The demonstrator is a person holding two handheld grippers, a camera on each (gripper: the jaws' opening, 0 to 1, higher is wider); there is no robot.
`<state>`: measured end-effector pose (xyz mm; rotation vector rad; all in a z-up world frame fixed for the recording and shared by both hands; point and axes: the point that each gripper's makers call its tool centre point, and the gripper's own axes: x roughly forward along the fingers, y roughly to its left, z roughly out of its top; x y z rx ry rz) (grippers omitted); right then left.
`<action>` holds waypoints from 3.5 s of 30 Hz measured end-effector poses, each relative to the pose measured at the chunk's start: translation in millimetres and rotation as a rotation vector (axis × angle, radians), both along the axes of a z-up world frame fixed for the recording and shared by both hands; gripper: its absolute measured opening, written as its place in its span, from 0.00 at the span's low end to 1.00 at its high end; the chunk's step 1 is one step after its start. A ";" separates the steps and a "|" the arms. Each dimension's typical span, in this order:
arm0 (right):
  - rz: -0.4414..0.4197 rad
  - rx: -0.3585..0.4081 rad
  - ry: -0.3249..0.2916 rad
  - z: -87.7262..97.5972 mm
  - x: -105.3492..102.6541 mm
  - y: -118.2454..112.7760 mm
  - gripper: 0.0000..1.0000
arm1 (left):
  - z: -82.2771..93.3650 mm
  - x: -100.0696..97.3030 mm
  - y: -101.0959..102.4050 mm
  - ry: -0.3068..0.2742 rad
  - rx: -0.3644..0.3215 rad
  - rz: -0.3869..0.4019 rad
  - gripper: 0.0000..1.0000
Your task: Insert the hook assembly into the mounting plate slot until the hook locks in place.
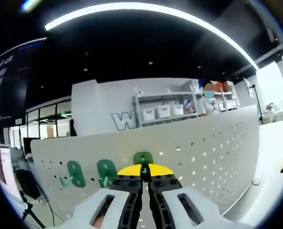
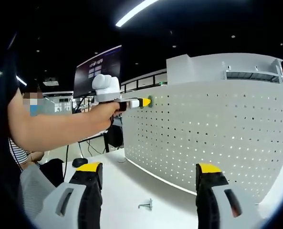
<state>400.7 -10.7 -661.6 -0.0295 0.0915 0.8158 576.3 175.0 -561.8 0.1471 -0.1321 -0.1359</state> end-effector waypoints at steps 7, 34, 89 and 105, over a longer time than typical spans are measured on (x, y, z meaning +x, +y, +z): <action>0.002 0.001 0.004 -0.2 0.7 0.1 0.78 | 0.1 -0.5 -1.6 -0.019 0.092 0.015 0.03; 0.003 -0.009 0.025 -5.2 1.6 3.1 0.78 | 1.5 4.2 -2.1 -0.065 0.261 0.058 0.04; 0.019 -0.020 0.026 -7.3 -2.4 6.2 0.77 | -20.3 -42.7 -6.8 -0.028 0.136 -0.012 0.16; 0.022 -0.032 0.026 -7.9 -7.3 6.4 0.77 | -88.4 -63.3 -34.4 0.140 0.155 -0.182 0.17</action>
